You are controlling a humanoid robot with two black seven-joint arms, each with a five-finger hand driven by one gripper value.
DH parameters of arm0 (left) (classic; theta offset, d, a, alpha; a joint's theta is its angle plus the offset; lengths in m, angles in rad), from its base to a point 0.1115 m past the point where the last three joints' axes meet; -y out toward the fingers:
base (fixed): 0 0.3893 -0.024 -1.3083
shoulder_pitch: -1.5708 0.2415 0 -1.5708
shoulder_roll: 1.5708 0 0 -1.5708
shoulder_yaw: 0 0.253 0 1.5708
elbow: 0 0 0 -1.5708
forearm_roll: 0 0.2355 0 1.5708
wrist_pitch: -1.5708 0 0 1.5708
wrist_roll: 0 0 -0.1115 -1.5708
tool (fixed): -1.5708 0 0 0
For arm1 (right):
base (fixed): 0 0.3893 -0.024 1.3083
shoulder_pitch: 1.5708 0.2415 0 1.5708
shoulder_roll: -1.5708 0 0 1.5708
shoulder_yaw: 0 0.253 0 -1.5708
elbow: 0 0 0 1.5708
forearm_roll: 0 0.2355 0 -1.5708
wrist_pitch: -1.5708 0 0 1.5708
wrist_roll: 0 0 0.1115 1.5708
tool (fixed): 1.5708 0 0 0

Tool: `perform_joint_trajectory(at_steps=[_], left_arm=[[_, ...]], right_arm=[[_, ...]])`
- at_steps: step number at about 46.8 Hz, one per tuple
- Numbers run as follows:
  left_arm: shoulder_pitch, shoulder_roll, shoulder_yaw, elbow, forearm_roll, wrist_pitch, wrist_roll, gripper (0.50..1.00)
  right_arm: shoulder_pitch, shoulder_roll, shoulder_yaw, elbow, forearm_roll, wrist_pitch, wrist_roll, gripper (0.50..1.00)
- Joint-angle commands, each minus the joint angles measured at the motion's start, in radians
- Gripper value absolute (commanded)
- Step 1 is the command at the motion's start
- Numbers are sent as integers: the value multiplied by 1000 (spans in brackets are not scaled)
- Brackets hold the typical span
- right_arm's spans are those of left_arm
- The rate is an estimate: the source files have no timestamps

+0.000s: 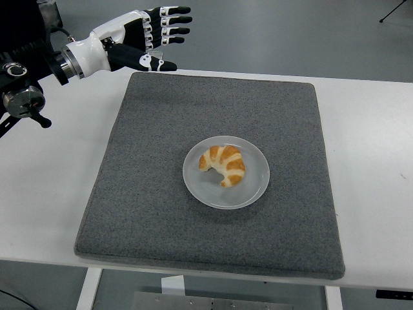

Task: Place the bread on the plate

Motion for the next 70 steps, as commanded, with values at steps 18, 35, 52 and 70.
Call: perform_joint_trajectory(at_steps=[18, 35, 52, 70], left_arm=[[17, -8, 3, 195, -283, -40, 108, 996], [39, -31, 1, 244, -560, -37, 209, 996], [114, -48, -14, 259, -792, -37, 226, 996], [111, -56, -12, 274, -806, -36, 263, 996]], right_arm=[[2, 0, 0, 0, 0, 0, 0, 952], [0, 0, 0, 0, 0, 0, 0, 952], [2, 0, 9, 0, 6, 6, 0, 952], [-2, 0, 11, 12, 8, -2, 0, 952]])
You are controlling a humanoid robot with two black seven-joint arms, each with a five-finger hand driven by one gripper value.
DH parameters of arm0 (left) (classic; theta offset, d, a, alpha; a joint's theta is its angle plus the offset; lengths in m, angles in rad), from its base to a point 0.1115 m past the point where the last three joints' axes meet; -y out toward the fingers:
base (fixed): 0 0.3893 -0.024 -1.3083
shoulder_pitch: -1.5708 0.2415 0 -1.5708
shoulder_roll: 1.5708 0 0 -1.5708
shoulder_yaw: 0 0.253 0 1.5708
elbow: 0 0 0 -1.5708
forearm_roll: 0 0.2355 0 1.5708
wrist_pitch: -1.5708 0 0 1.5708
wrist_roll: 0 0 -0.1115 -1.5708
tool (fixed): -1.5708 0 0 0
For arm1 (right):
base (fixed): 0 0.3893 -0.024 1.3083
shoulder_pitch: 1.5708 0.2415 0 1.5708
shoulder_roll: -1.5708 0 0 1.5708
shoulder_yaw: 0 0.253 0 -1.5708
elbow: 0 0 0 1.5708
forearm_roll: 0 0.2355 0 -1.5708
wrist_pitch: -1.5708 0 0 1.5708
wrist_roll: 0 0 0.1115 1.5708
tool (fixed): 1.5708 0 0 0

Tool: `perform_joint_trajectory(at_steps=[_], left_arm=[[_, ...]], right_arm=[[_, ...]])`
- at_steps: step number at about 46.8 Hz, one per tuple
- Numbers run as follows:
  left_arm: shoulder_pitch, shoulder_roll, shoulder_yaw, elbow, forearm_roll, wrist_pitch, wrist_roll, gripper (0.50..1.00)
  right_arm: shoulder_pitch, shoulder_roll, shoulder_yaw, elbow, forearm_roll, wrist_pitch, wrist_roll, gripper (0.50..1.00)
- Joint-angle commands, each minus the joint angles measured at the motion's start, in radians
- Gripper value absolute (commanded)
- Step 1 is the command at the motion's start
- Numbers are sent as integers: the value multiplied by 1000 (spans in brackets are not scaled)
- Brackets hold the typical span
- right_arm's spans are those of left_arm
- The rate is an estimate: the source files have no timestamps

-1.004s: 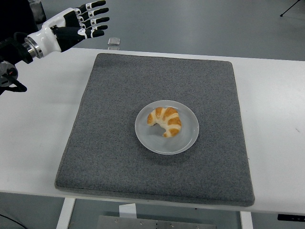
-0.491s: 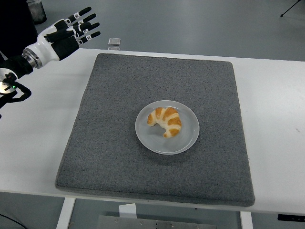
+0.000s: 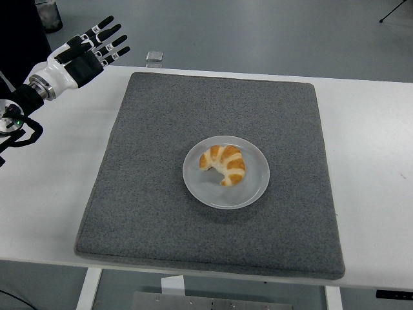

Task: Place the bread on the plate

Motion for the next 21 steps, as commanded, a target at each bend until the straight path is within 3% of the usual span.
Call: perform_joint_trajectory(at_steps=[1, 21], left_arm=[[-1, 0, 3, 1, 1, 3, 13, 996], [-11, -8, 3, 3, 4, 21, 30, 996]], right_arm=[[0, 0, 0, 0, 1, -2, 0, 952], [-2, 0, 0, 0, 1, -2, -4, 954]])
